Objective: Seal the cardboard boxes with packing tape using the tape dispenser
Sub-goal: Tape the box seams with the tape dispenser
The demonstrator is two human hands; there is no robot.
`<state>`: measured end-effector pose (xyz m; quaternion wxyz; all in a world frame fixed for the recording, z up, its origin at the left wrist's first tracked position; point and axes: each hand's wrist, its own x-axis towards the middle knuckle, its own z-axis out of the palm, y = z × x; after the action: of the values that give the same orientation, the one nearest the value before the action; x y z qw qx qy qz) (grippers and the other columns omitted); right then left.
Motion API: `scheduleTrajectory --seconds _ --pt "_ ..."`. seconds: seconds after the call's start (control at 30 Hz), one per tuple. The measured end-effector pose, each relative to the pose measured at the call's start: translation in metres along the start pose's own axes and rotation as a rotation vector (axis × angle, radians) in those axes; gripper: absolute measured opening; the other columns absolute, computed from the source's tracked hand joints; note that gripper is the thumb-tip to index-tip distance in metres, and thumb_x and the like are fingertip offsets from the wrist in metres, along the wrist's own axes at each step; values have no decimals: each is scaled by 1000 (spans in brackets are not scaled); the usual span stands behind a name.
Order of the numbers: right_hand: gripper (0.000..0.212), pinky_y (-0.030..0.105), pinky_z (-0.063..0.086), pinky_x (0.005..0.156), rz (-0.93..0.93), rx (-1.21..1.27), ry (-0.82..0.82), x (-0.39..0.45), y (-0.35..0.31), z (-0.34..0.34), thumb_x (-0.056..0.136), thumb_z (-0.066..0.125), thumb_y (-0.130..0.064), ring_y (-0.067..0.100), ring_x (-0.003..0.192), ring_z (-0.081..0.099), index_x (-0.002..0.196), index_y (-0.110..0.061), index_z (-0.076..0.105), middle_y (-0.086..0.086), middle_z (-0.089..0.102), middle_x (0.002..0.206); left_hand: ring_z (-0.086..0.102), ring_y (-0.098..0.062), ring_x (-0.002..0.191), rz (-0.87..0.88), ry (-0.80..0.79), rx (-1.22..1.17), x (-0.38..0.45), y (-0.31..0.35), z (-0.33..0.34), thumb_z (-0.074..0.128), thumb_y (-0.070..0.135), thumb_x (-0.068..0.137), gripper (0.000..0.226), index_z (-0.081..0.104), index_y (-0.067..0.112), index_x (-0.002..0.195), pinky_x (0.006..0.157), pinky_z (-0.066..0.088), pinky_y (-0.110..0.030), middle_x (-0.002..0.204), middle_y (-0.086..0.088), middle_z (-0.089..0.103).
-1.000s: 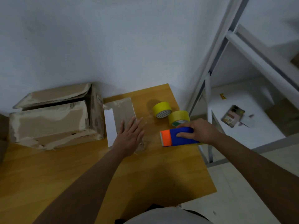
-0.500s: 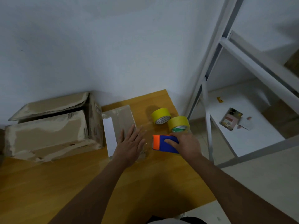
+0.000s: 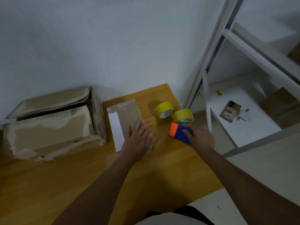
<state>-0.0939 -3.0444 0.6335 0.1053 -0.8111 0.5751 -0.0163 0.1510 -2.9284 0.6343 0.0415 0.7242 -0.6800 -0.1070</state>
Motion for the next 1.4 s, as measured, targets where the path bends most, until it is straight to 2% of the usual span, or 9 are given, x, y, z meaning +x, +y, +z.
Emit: scheduleTrajectory --seconds 0.2,0.33,0.4,0.53,0.63,0.77,0.9,1.3,1.4 --pt "58 39 41 99 30 74 -289 -51 -38 51 102 45 -31 27 125 48 153 -24 19 6 41 145 -18 -8 149 40 -51 -98 -5 -6 -8 12 39 106 52 17 29 157 120 -13 -48 165 11 5" --pt "48 39 42 98 38 260 -102 -63 -47 47 99 52 -29 27 121 46 144 -19 41 8 44 137 -17 -5 149 130 -67 -84 -16 -11 -11 10 37 105 52 20 28 156 120 -14 -47 165 10 7" --pt "37 36 41 97 24 504 -31 -58 -62 42 101 48 -23 27 119 50 137 -13 51 10 51 133 -16 -3 149 133 -78 -142 -18 -13 -11 11 37 106 52 22 28 156 119 -16 -45 164 12 9" --pt "43 38 41 104 392 1283 -416 -56 -101 30 105 38 -24 22 120 53 147 -13 36 10 52 140 -13 -1 149 136 -67 -217 -21 -14 -10 15 38 107 50 30 28 153 118 -20 -40 163 12 15" --pt "46 40 41 104 480 1477 -550 -60 -105 38 103 43 -26 20 126 52 147 -16 35 5 53 139 -12 -1 149 144 -60 -235 -22 -16 -8 13 40 106 52 32 29 152 117 -22 -38 163 13 16" --pt "23 33 48 88 532 1544 -544 -62 -97 44 99 53 -25 16 97 62 117 -13 62 3 66 102 -14 -1 149 140 -66 -244 -20 -16 -8 15 39 107 49 33 31 152 117 -20 -42 163 14 16" --pt "13 27 50 75 511 1570 -480 -68 -93 44 96 60 -21 16 79 57 89 -10 65 5 58 79 -14 -1 148 146 -61 -236 -20 -17 -7 15 38 107 49 35 31 151 118 -20 -41 163 14 16" --pt "19 26 43 60 290 1279 -170 -73 -98 38 96 59 -16 15 62 50 78 -9 62 2 58 64 -7 1 148 24 -107 -444 -20 -17 -14 19 34 108 47 28 24 154 119 -16 -38 165 6 13" --pt "17 14 43 55 265 1248 -127 -71 -98 37 96 59 -16 3 57 52 81 -9 63 1 59 65 -8 2 147 31 -71 -397 -25 -25 -18 21 35 108 48 26 25 155 120 -10 -33 165 9 11"
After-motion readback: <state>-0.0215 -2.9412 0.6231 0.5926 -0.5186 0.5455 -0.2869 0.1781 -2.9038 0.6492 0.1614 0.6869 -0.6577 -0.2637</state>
